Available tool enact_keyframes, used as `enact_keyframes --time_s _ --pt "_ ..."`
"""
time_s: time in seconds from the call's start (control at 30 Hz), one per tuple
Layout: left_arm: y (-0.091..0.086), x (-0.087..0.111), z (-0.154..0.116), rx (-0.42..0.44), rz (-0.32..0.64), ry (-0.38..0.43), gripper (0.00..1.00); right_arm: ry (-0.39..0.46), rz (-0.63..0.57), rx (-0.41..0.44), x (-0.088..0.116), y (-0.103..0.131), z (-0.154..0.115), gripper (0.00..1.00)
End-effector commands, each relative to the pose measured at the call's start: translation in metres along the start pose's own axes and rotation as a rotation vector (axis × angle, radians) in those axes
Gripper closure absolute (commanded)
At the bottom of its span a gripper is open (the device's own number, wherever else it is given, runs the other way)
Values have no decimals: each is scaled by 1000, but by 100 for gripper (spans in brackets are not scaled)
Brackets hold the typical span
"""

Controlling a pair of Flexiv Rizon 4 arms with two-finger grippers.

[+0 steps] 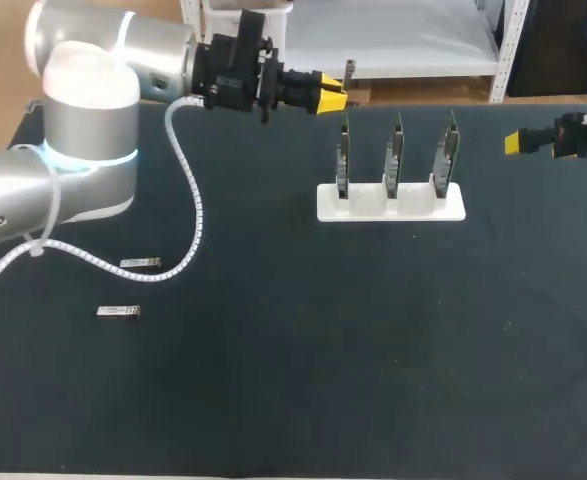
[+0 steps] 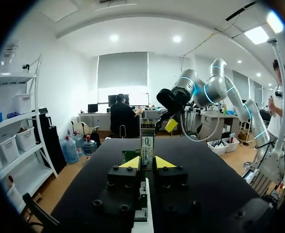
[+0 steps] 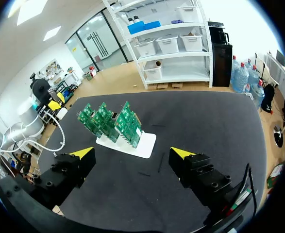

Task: Pick up the optical module with the left hand, and insert it into the network port with the right hand.

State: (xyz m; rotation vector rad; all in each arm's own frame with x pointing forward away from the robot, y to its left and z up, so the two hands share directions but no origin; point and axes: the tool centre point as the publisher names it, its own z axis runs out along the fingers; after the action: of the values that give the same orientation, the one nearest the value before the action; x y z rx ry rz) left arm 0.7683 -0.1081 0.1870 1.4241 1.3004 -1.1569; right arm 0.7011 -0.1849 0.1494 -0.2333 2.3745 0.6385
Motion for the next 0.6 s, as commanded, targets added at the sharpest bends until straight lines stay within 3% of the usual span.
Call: enact_keyframes --time_s 0.03,0.33,0.6 --pt "10 6 10 43 -3 -16 100 -1 1 4 0 1 -1 0" --pt "20 12 6 -53 -1 -34 100 -1 1 4 0 1 -1 0" --pt "19 19 7 -54 -4 -33 100 -1 1 4 0 1 -1 0"
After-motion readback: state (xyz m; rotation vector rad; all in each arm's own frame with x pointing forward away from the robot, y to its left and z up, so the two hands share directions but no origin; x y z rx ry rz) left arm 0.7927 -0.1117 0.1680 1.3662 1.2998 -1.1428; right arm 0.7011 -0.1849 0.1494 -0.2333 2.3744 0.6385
